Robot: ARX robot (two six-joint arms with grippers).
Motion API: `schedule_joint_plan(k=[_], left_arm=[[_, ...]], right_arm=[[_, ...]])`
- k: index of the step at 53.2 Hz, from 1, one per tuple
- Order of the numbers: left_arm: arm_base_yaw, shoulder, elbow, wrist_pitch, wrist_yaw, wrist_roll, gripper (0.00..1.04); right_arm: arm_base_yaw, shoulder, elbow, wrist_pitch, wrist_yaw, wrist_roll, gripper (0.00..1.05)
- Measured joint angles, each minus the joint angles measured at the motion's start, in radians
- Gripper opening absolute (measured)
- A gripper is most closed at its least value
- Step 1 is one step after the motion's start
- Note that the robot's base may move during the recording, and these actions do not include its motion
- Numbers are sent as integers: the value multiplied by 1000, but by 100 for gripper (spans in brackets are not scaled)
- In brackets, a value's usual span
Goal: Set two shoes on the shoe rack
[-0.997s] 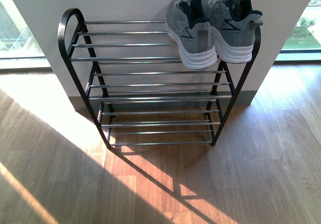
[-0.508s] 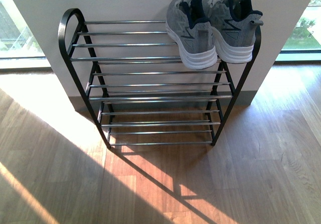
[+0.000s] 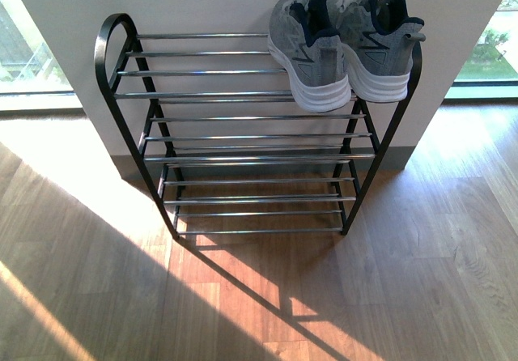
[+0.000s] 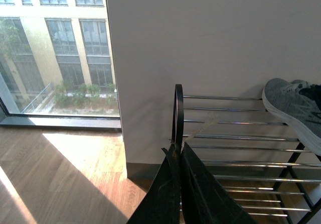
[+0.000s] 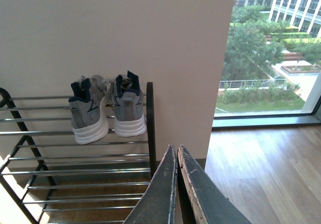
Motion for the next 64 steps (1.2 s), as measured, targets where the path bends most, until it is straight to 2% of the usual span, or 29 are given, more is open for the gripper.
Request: schedule_joint_plan(k=[24,42,44,47,60,61,64], left_arm=[[0,-261,0,-253,0,0,1],[0,-352,0,-343,0,0,1],[0,-434,0,-456,0,0,1],[0,-486,0,-505,0,0,1],[1,-507,0,-517,1,1,1],[1,-508,0,-517,1,0,1],[1,-508,0,-517,1,1,11]], right_arm=[[0,0,0,0,0,0,1],[0,0,0,0,0,0,1],[0,0,0,0,0,0,1],[0,0,0,0,0,0,1],[0,-1,0,0,0,0,1],[0,-1,0,0,0,-1,4],[0,-1,0,0,0,-1,15]])
